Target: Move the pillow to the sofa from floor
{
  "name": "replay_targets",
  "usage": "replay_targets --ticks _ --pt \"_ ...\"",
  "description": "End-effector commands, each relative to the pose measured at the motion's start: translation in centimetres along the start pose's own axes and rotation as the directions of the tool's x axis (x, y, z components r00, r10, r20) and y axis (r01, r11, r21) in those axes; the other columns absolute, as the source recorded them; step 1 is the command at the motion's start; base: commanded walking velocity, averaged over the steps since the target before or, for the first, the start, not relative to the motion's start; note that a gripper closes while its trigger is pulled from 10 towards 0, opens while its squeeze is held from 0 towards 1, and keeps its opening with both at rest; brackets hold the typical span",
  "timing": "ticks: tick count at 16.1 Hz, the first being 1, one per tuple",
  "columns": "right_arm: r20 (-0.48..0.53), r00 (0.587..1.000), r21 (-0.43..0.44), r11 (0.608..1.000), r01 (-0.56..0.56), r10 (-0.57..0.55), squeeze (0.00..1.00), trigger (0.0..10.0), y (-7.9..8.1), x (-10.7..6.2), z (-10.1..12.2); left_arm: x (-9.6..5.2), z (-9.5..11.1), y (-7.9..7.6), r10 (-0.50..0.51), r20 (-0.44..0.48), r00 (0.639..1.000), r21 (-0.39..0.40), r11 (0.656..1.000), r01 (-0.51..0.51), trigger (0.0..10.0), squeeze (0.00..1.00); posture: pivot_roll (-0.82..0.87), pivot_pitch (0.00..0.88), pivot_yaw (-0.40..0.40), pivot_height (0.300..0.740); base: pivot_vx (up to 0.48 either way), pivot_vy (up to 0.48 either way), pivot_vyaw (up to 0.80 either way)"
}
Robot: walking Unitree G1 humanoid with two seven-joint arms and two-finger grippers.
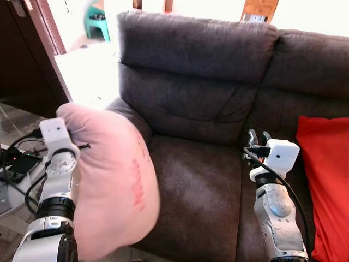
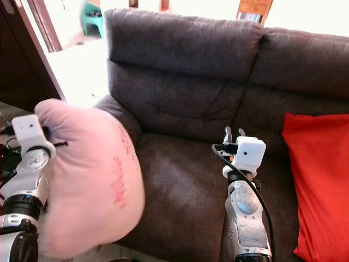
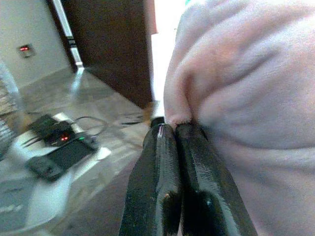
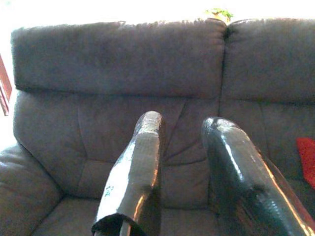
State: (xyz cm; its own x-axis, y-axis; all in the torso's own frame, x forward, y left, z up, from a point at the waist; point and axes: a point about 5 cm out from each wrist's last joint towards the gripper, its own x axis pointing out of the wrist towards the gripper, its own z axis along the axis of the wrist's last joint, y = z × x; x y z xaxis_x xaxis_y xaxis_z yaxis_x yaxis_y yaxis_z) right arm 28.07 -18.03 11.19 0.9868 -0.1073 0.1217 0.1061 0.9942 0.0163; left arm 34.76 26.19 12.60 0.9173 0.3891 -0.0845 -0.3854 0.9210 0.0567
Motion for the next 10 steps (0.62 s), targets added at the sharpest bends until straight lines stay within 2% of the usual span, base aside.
replay_targets --ticks 1,2,3,4,6,10 --pt "-0.007 1.000 -0.007 1.000 -0.002 0.002 0.00 10.0 0.0 -0.1 0.0 -0.1 0.0 -1.3 -0.076 -0.015 0.997 0.028 0.997 0.076 10.0 0.00 0.07 0.017 -0.020 0.740 0.000 0.000 0.00" --pt "-0.008 1.000 -0.007 1.000 -0.003 0.003 0.00 10.0 0.0 -0.2 0.0 -0.6 -1.3 -2.1 -0.149 -0.059 0.987 0.065 0.986 0.152 10.0 0.00 0.07 0.020 -0.021 0.740 0.000 0.000 0.00" --pt "-0.009 1.000 -0.007 1.000 -0.004 0.004 0.00 10.0 0.0 -0.2 0.0 -0.8 -1.6 -2.3 -0.166 -0.057 0.985 0.099 0.980 0.171 10.0 0.37 0.07 0.020 -0.023 0.740 0.000 0.000 0.00" --pt "-0.010 1.000 -0.008 1.000 -0.004 0.004 0.00 10.0 0.0 -0.2 0.0 -1.0 -2.1 -2.7 -0.201 -0.079 0.976 0.087 0.974 0.208 10.0 1.00 0.07 0.022 -0.024 0.740 0.000 0.000 0.00" --pt "-0.013 1.000 -0.012 1.000 -0.004 0.004 0.00 10.0 -0.1 -0.2 0.0 -1.3 -2.4 -2.9 -0.231 -0.086 0.969 0.124 0.963 0.241 10.0 1.00 0.07 0.025 -0.026 0.740 0.000 0.000 0.00" --pt "-0.022 1.000 -0.014 1.000 -0.005 0.005 0.00 10.0 -0.1 -0.2 -0.2 -1.2 -2.4 -2.4 -0.226 -0.080 0.971 0.151 0.960 0.235 10.0 1.00 0.07 0.025 -0.028 0.740 0.000 0.000 0.00"
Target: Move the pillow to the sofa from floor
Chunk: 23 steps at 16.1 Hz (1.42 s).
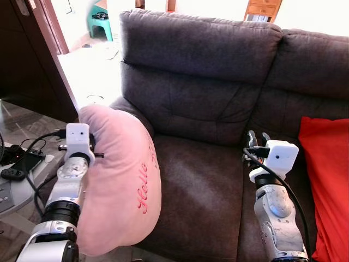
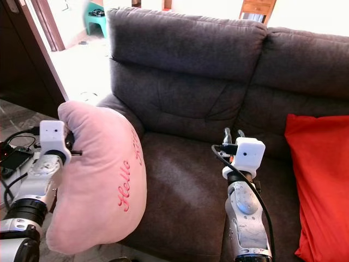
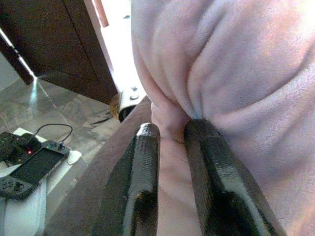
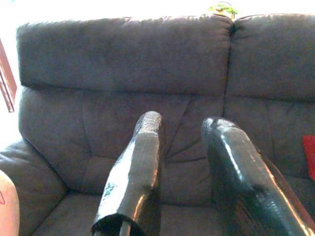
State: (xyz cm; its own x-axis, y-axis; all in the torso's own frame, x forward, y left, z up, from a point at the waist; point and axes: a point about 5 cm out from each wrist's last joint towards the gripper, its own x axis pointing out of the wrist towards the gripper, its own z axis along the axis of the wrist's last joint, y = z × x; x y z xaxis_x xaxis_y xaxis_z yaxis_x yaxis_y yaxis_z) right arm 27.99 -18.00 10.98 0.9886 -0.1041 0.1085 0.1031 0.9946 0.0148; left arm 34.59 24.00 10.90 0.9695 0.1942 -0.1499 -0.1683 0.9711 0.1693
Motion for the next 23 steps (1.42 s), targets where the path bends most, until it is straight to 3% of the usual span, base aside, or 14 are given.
replay_targets --ticks 1,14,15,16,17,18,19,23 --pt "-0.008 1.000 -0.013 1.000 -0.001 0.001 0.00 10.0 -0.1 -0.1 0.0 -0.2 -0.7 -0.4 -0.019 -0.018 1.000 0.022 1.000 0.020 10.0 1.00 0.07 0.026 -0.029 0.740 0.000 0.000 0.00" --pt "-0.002 1.000 -0.005 1.000 -0.012 0.012 0.00 10.0 0.1 0.0 0.1 -1.2 3.1 0.7 0.060 0.208 0.976 -0.076 0.996 -0.045 10.0 1.00 0.08 0.027 -0.034 0.740 0.000 0.000 0.00" --pt "-0.001 1.000 -0.003 1.000 -0.012 0.012 0.00 10.0 0.1 0.0 0.1 -1.2 3.5 0.2 0.031 0.226 0.974 -0.105 0.994 -0.007 10.0 0.64 0.08 0.027 -0.033 0.740 0.000 0.000 0.00" --pt "-0.001 1.000 -0.004 1.000 -0.012 0.012 0.00 10.0 0.1 0.0 0.1 -1.3 3.6 -0.3 -0.005 0.233 0.972 -0.108 0.994 0.031 10.0 0.64 0.08 0.027 -0.033 0.740 0.000 0.000 0.00" --pt "-0.001 1.000 -0.004 1.000 -0.012 0.012 0.00 10.0 0.1 0.0 0.1 -1.6 3.7 -1.2 -0.070 0.245 0.967 -0.098 0.991 0.097 10.0 0.00 0.08 0.027 -0.032 0.740 0.000 0.000 0.00" --pt "-0.002 1.000 -0.004 1.000 -0.011 0.011 0.00 10.0 0.1 0.0 0.1 -2.2 3.5 -2.4 -0.147 0.255 0.956 -0.085 0.981 0.174 10.0 0.00 0.08 0.027 -0.032 0.740 0.000 0.000 0.00" --pt "-0.002 1.000 -0.003 1.000 -0.011 0.011 0.00 10.0 0.1 0.0 0.1 -2.4 3.5 -2.6 -0.159 0.257 0.953 -0.084 0.979 0.186 10.0 0.00 0.08 0.027 -0.032 0.740 0.000 0.000 0.00" --pt "-0.004 1.000 -0.004 1.000 -0.012 0.012 0.00 10.0 0.2 0.0 0.0 -2.4 2.1 -2.6 -0.144 0.194 0.970 -0.088 0.983 0.163 10.0 0.00 0.08 0.027 -0.030 0.740 0.000 0.000 0.00"
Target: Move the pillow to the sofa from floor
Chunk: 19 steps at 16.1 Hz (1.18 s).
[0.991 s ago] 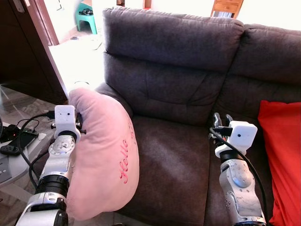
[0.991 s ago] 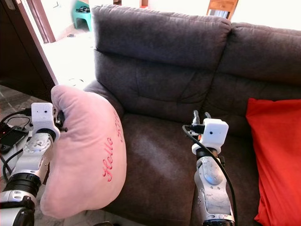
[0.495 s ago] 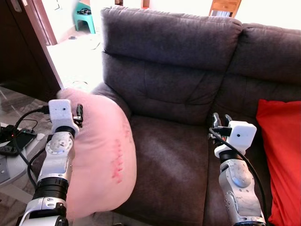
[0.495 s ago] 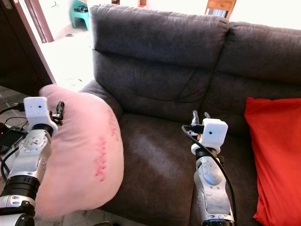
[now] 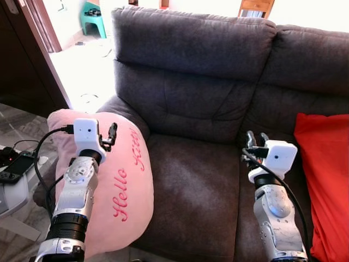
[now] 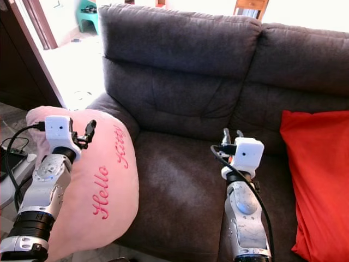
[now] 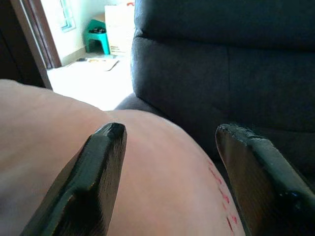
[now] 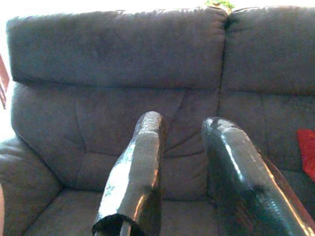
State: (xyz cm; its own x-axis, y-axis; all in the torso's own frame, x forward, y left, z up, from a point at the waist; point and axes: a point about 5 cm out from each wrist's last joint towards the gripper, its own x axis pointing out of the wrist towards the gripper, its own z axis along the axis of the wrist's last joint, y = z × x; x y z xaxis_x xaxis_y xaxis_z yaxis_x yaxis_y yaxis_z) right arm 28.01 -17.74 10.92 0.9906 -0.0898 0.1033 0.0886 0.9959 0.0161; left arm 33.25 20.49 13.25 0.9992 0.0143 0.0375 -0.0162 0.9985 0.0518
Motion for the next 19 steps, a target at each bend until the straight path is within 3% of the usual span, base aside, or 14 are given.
replay_targets --ticks 1,2,4,8,10,11,17,19 --pt "0.001 1.000 -0.007 1.000 0.003 -0.003 0.00 10.0 -0.1 0.0 0.1 -0.3 -0.5 0.2 0.002 -0.029 1.000 0.010 1.000 -0.001 10.0 0.00 0.08 0.027 -0.030 0.740 0.000 0.000 0.00" --pt "0.001 1.000 -0.007 1.000 0.005 -0.005 0.00 10.0 -0.2 0.0 0.1 -0.6 -0.4 -0.2 -0.034 -0.020 0.999 0.009 0.999 0.035 10.0 0.00 0.08 0.029 -0.030 0.740 0.000 0.000 0.00" --pt "-0.001 1.000 -0.008 1.000 0.005 -0.005 0.00 10.0 -0.2 0.0 0.1 -1.0 0.1 -0.2 -0.015 0.025 1.000 0.011 1.000 0.014 10.0 0.00 0.08 0.029 -0.031 0.740 0.000 0.000 0.00" --pt "-0.004 1.000 -0.008 1.000 0.003 -0.003 0.00 10.0 -0.2 0.0 0.0 -3.4 1.2 1.0 0.201 0.135 0.970 0.025 0.978 -0.206 10.0 0.00 0.08 0.029 -0.032 0.740 0.000 0.000 0.00" --pt "-0.006 1.000 -0.009 1.000 0.006 -0.006 0.00 10.0 -0.3 0.0 -0.1 -4.4 1.2 1.1 0.236 0.134 0.962 0.068 0.967 -0.246 10.0 0.00 0.09 0.028 -0.030 0.740 0.000 0.000 0.00" --pt "-0.008 1.000 -0.009 1.000 0.006 -0.006 0.00 10.0 -0.3 0.0 -0.2 -4.8 0.6 1.2 0.240 0.104 0.965 0.075 0.966 -0.248 10.0 1.00 0.09 0.027 -0.029 0.740 0.000 0.000 0.00" --pt "-0.013 1.000 -0.010 1.000 0.007 -0.007 0.00 10.0 -0.4 -0.1 -0.3 -6.5 -0.1 3.7 0.289 0.075 0.954 0.067 0.953 -0.294 10.0 1.00 0.09 0.030 -0.031 0.740 0.000 0.000 0.00" --pt "-0.019 1.000 -0.007 1.000 0.000 0.000 0.00 10.0 -0.1 -0.1 -0.4 -7.1 -1.0 4.2 0.297 0.019 0.955 0.058 0.953 -0.297 10.0 1.00 0.09 0.032 -0.034 0.740 0.000 0.000 0.00"
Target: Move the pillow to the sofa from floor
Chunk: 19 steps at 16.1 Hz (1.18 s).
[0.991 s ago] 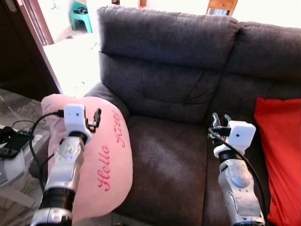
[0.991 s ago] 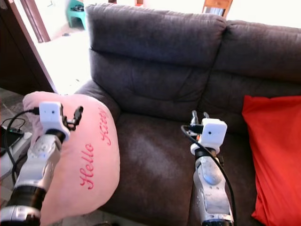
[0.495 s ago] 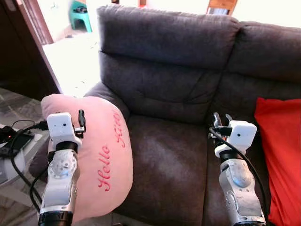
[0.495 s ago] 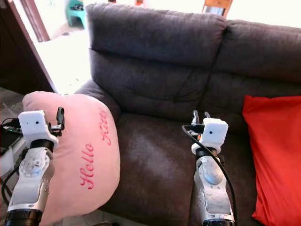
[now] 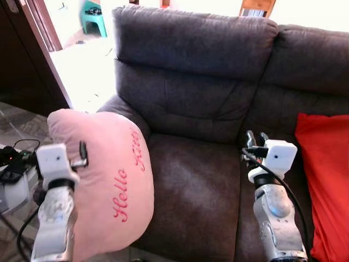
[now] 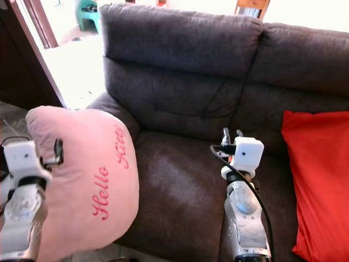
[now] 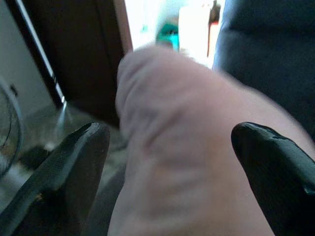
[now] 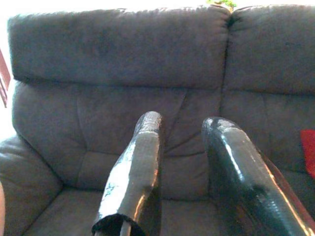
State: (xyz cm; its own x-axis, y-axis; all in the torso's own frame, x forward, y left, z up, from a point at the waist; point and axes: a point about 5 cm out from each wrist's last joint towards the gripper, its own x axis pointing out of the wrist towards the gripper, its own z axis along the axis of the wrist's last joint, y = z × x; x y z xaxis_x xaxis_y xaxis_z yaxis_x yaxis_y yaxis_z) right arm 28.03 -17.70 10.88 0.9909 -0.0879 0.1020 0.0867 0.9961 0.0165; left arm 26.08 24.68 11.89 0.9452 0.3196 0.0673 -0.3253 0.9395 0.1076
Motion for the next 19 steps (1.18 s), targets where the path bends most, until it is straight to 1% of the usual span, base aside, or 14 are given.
replay_targets --ticks 1,2,3,5,6,8,9,10,14,15,16,17,18,19 --pt "-0.017 1.000 -0.007 1.000 -0.003 0.003 0.00 10.0 0.0 -0.1 -0.4 -0.2 -0.2 0.2 0.009 -0.026 1.000 -0.015 1.000 -0.010 10.0 0.19 0.09 0.033 -0.037 0.740 0.000 0.000 0.00" --pt "-0.017 1.000 -0.008 1.000 -0.006 0.006 0.00 10.0 0.0 -0.1 -0.4 -0.5 -1.0 0.7 0.050 -0.068 0.996 0.005 0.999 -0.049 10.0 0.00 0.09 0.033 -0.037 0.740 0.000 0.000 0.00" --pt "-0.017 1.000 -0.009 1.000 -0.004 0.004 0.00 10.0 -0.1 -0.1 -0.3 -0.6 -1.3 0.9 0.064 -0.087 0.994 -0.012 0.998 -0.065 10.0 0.00 0.09 0.034 -0.040 0.740 0.000 0.000 0.00" --pt "-0.018 1.000 -0.014 1.000 -0.004 0.004 0.00 10.0 -0.2 -0.1 -0.3 -0.6 -2.3 0.7 0.040 -0.147 0.988 -0.014 0.999 -0.042 10.0 0.00 0.09 0.033 -0.041 0.740 0.000 0.000 0.00" --pt "-0.018 1.000 -0.015 1.000 -0.004 0.003 0.00 10.0 -0.3 -0.1 -0.3 -0.6 -2.5 0.6 0.029 -0.166 0.986 -0.053 0.998 -0.038 10.0 0.00 0.08 0.034 -0.041 0.740 0.000 0.000 0.00" --pt "-0.018 1.000 -0.015 1.000 -0.005 0.005 0.00 10.0 -0.3 -0.1 -0.3 -0.2 -3.3 -0.3 -0.040 -0.236 0.971 -0.156 0.988 0.003 10.0 0.00 0.08 0.035 -0.042 0.740 0.000 0.000 0.00" --pt "-0.018 1.000 -0.015 1.000 -0.005 0.005 0.00 10.0 -0.3 -0.1 -0.3 -0.1 -3.4 -0.1 -0.032 -0.247 0.969 -0.130 0.991 0.000 10.0 0.00 0.08 0.035 -0.042 0.740 0.000 0.000 0.00" --pt "-0.018 1.000 -0.016 1.000 -0.005 0.005 0.00 10.0 -0.3 -0.1 -0.3 0.1 -3.7 0.5 0.015 -0.264 0.964 -0.096 0.995 -0.042 10.0 0.00 0.08 0.035 -0.043 0.740 0.000 0.000 0.00" --pt "-0.019 1.000 -0.019 1.000 -0.007 0.006 0.00 10.0 -0.4 -0.2 -0.3 0.5 -4.4 2.0 0.101 -0.319 0.942 -0.046 0.992 -0.122 10.0 0.00 0.08 0.038 -0.046 0.740 0.000 0.000 0.00" --pt "-0.019 1.000 -0.020 1.000 -0.007 0.006 0.00 10.0 -0.4 -0.2 -0.3 0.3 -5.2 2.2 0.086 -0.383 0.920 -0.026 0.994 -0.103 10.0 0.00 0.08 0.039 -0.046 0.740 0.000 0.000 0.00" --pt "-0.019 1.000 -0.021 1.000 -0.008 0.007 0.00 10.0 -0.4 -0.2 -0.2 0.2 -5.7 1.9 0.056 -0.419 0.906 -0.036 0.996 -0.079 10.0 0.00 0.08 0.041 -0.048 0.740 0.000 0.000 0.00" --pt "-0.020 1.000 -0.020 1.000 -0.009 0.008 0.00 10.0 -0.4 -0.2 -0.2 0.1 -6.0 1.5 0.013 -0.437 0.899 -0.109 0.992 -0.067 10.0 0.00 0.08 0.042 -0.048 0.740 0.000 0.000 0.00" --pt "-0.020 1.000 -0.020 1.000 -0.010 0.009 0.00 10.0 -0.4 -0.2 -0.2 -0.2 -6.6 0.4 -0.086 -0.475 0.876 -0.193 0.981 -0.008 10.0 0.00 0.08 0.044 -0.050 0.740 0.000 0.000 0.00" --pt "-0.020 1.000 -0.021 1.000 -0.010 0.010 0.00 10.0 -0.4 -0.2 -0.2 -0.3 -6.7 0.2 -0.103 -0.476 0.873 -0.200 0.980 0.007 10.0 0.00 0.08 0.044 -0.051 0.740 0.000 0.000 0.00"
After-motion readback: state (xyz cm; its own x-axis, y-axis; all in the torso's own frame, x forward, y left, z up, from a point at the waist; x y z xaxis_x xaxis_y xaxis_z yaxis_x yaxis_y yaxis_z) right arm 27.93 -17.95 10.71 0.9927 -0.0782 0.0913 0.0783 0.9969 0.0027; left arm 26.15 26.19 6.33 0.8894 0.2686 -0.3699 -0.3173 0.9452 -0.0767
